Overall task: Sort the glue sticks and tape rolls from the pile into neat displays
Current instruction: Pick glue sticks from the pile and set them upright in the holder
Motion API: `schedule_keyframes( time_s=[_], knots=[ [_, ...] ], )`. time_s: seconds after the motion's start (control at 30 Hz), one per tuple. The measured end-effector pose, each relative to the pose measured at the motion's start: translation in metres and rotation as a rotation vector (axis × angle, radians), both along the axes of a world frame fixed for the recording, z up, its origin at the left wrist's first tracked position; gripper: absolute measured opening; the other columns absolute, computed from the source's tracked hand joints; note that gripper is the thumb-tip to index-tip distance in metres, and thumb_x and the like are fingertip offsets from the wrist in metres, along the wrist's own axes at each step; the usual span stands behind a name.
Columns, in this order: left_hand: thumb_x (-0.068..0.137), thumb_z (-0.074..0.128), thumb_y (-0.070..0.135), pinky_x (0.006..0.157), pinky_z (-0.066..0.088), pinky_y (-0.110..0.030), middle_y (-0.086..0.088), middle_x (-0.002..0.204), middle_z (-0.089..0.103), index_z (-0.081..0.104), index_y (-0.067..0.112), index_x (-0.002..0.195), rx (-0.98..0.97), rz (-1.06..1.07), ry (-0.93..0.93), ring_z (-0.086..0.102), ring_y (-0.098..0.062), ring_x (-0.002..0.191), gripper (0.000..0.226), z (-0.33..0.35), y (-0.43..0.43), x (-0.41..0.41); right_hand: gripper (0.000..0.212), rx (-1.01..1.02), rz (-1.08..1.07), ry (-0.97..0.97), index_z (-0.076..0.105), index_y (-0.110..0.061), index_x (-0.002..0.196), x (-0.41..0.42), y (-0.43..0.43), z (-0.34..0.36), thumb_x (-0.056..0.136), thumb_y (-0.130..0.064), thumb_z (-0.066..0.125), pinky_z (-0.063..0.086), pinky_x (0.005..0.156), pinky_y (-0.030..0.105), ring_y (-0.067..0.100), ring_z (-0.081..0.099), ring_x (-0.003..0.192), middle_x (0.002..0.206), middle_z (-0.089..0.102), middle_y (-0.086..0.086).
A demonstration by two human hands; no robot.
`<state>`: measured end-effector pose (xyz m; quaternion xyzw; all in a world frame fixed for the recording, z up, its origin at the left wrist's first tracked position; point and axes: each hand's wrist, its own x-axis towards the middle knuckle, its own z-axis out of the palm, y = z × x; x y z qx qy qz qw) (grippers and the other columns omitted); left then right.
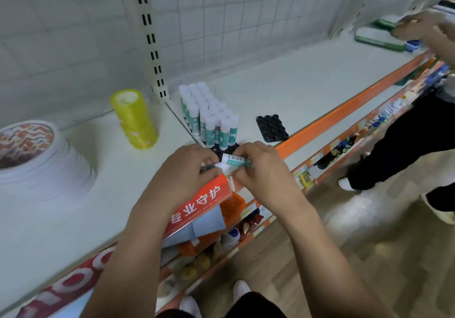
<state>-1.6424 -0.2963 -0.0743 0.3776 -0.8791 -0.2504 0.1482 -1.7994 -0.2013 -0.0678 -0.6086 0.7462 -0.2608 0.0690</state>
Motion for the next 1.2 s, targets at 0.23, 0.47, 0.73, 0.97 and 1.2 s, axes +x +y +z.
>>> schedule_keyframes(
  time_s=[0.23,0.47,0.73,0.97,1.2],
  knots=[
    [0.086,0.070,0.028,0.077,0.051,-0.039,0.001,0.091,0.065,0.067,0.019,0.091,-0.004,0.218,0.137,0.061,-0.017,0.086,0.011,0.004,0.012,-0.019,0.023,-0.006,0.158,-0.004,0.064,-0.015,0.106,-0.022,-0.018,-0.005,0.083,-0.015,0.064,0.047,0.079,0.041,0.023,0.053,0.094,0.099,0.061,0.003],
    [0.080,0.072,0.010,0.080,0.044,-0.029,0.002,0.101,0.061,0.068,0.017,0.102,-0.148,0.281,0.117,0.057,-0.018,0.095,0.023,0.006,0.025,-0.030,0.027,0.011,0.318,-0.071,0.062,-0.019,0.109,-0.039,-0.031,-0.015,0.082,-0.015,0.061,0.044,0.078,0.031,0.017,0.050,0.096,0.100,0.058,-0.002],
    [0.085,0.071,0.016,0.084,0.046,-0.035,0.001,0.102,0.063,0.074,0.017,0.102,-0.131,0.378,0.047,0.059,-0.020,0.097,0.018,0.006,0.039,-0.035,0.035,-0.056,0.378,-0.328,0.052,-0.027,0.112,-0.047,-0.037,-0.014,0.082,-0.023,0.070,0.047,0.068,0.011,-0.003,0.057,0.084,0.092,0.057,-0.016],
    [0.083,0.073,0.017,0.077,0.045,-0.018,0.007,0.099,0.064,0.067,0.021,0.110,-0.237,0.439,0.230,0.058,-0.008,0.085,0.027,0.018,0.043,-0.033,0.010,-0.221,0.443,-0.220,0.061,-0.015,0.088,-0.042,-0.047,-0.012,0.083,-0.017,0.070,0.044,0.066,0.018,0.007,0.049,0.072,0.080,0.051,-0.008],
    [0.082,0.076,0.011,0.074,0.050,-0.027,0.004,0.091,0.066,0.071,0.016,0.100,-0.325,0.381,0.323,0.061,-0.007,0.079,0.020,0.029,0.038,-0.032,0.009,-0.219,0.483,-0.237,0.066,-0.015,0.089,-0.036,-0.052,-0.009,0.083,-0.018,0.072,0.046,0.068,0.015,0.003,0.049,0.073,0.085,0.053,-0.007]
  ],
)
